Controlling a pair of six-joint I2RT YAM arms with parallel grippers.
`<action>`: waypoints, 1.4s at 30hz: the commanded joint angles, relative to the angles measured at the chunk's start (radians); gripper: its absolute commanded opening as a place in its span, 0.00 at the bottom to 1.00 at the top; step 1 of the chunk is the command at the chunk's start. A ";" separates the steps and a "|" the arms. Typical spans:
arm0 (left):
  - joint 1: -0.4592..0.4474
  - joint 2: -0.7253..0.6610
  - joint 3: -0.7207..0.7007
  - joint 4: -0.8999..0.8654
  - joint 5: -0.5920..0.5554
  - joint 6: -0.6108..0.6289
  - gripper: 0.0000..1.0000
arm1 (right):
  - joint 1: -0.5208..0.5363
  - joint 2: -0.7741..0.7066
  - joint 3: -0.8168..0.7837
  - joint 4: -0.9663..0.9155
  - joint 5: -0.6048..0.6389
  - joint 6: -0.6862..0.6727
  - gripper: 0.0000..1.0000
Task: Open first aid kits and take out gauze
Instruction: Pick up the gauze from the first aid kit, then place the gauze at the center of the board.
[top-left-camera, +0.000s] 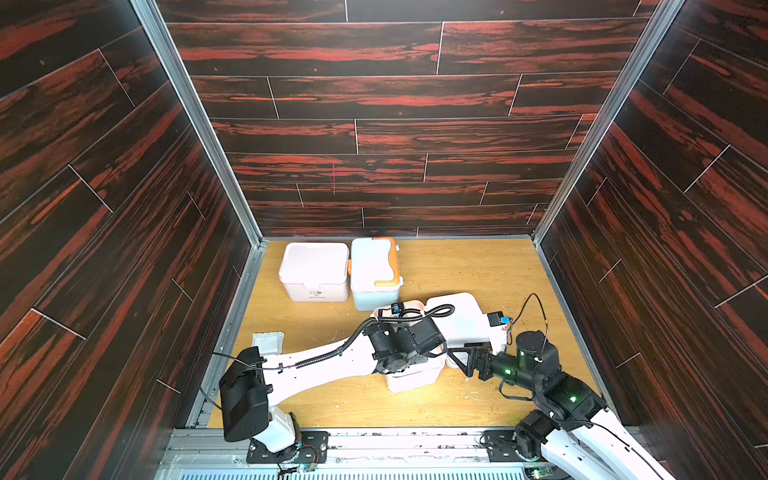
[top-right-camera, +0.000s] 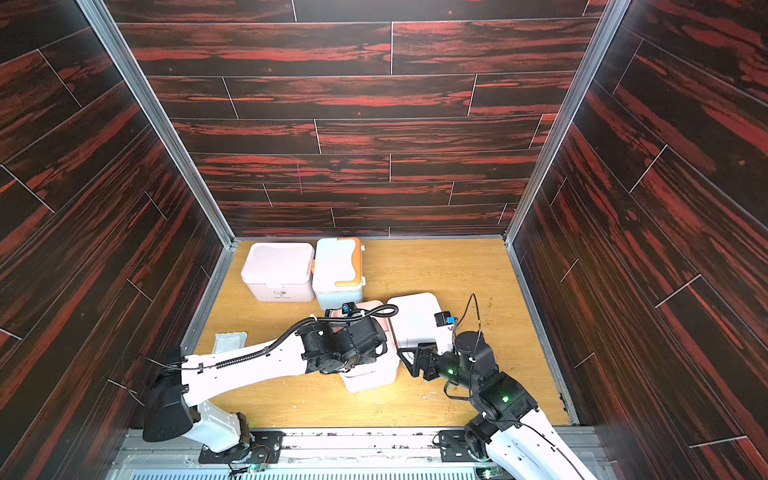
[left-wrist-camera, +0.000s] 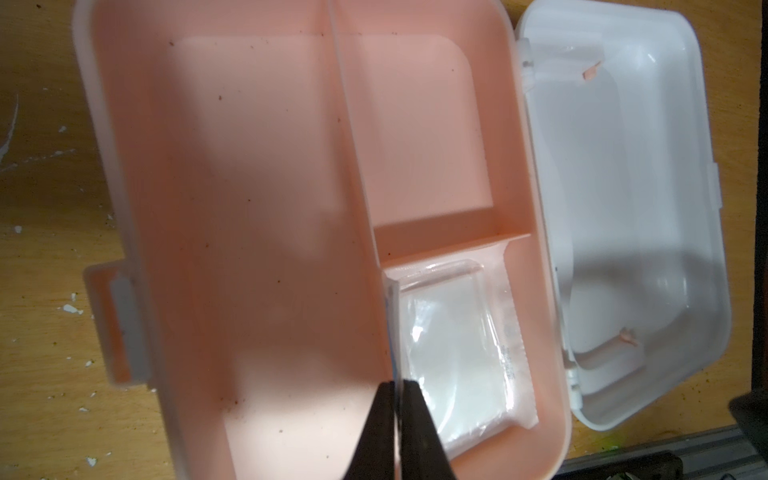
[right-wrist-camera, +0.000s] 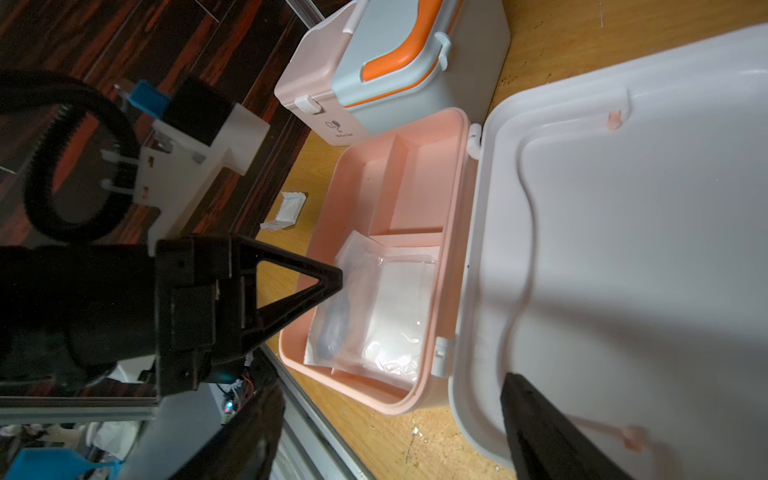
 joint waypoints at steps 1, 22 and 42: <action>-0.004 -0.004 0.004 -0.028 -0.021 -0.015 0.00 | 0.001 0.007 -0.004 0.019 -0.022 -0.012 0.99; 0.032 -0.385 -0.128 0.080 -0.308 0.023 0.00 | 0.004 0.260 0.217 0.008 -0.125 -0.027 0.99; 0.414 -0.735 -0.424 -0.040 -0.478 -0.055 0.00 | 0.373 0.603 0.403 0.135 0.118 -0.139 0.99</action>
